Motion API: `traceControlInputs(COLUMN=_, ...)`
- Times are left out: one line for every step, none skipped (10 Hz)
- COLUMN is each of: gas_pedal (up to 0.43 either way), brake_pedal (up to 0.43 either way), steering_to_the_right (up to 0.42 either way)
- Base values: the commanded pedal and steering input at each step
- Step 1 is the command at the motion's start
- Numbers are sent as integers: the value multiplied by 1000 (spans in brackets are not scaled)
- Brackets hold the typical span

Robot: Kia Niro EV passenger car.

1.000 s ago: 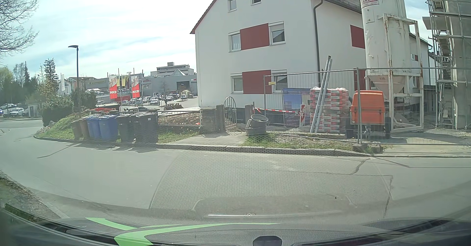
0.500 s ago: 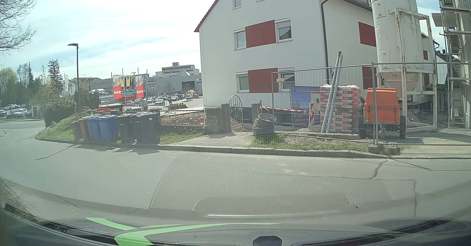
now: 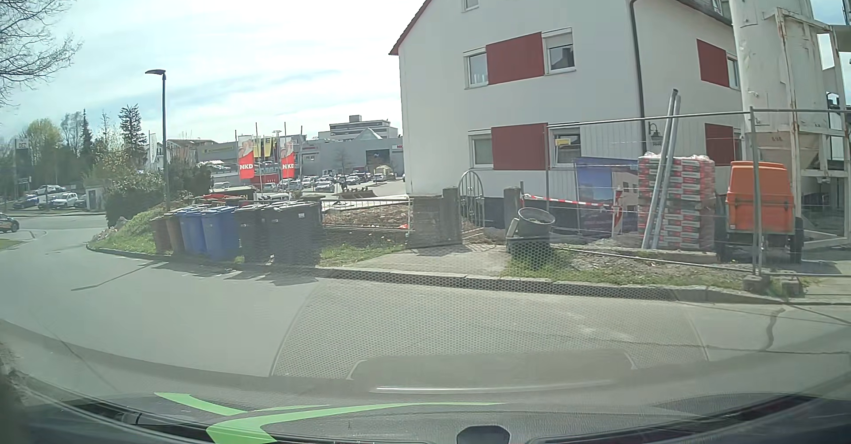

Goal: Follow the waypoints while adhering to traffic rules and regulations

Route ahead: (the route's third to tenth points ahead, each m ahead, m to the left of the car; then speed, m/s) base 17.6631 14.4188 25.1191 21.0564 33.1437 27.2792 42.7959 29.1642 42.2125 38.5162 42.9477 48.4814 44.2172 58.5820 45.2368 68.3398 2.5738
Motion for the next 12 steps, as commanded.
traceControlInputs(gas_pedal=118, brake_pedal=0, steering_to_the_right=-407)
traceControlInputs(gas_pedal=118, brake_pedal=0, steering_to_the_right=-423)
traceControlInputs(gas_pedal=118, brake_pedal=0, steering_to_the_right=-435)
traceControlInputs(gas_pedal=118, brake_pedal=0, steering_to_the_right=-445)
traceControlInputs(gas_pedal=118, brake_pedal=0, steering_to_the_right=-450)
traceControlInputs(gas_pedal=118, brake_pedal=0, steering_to_the_right=-448)
traceControlInputs(gas_pedal=118, brake_pedal=0, steering_to_the_right=-445)
traceControlInputs(gas_pedal=118, brake_pedal=0, steering_to_the_right=-443)
traceControlInputs(gas_pedal=118, brake_pedal=0, steering_to_the_right=-441)
traceControlInputs(gas_pedal=118, brake_pedal=0, steering_to_the_right=-438)
traceControlInputs(gas_pedal=118, brake_pedal=0, steering_to_the_right=-438)
traceControlInputs(gas_pedal=118, brake_pedal=0, steering_to_the_right=-437)
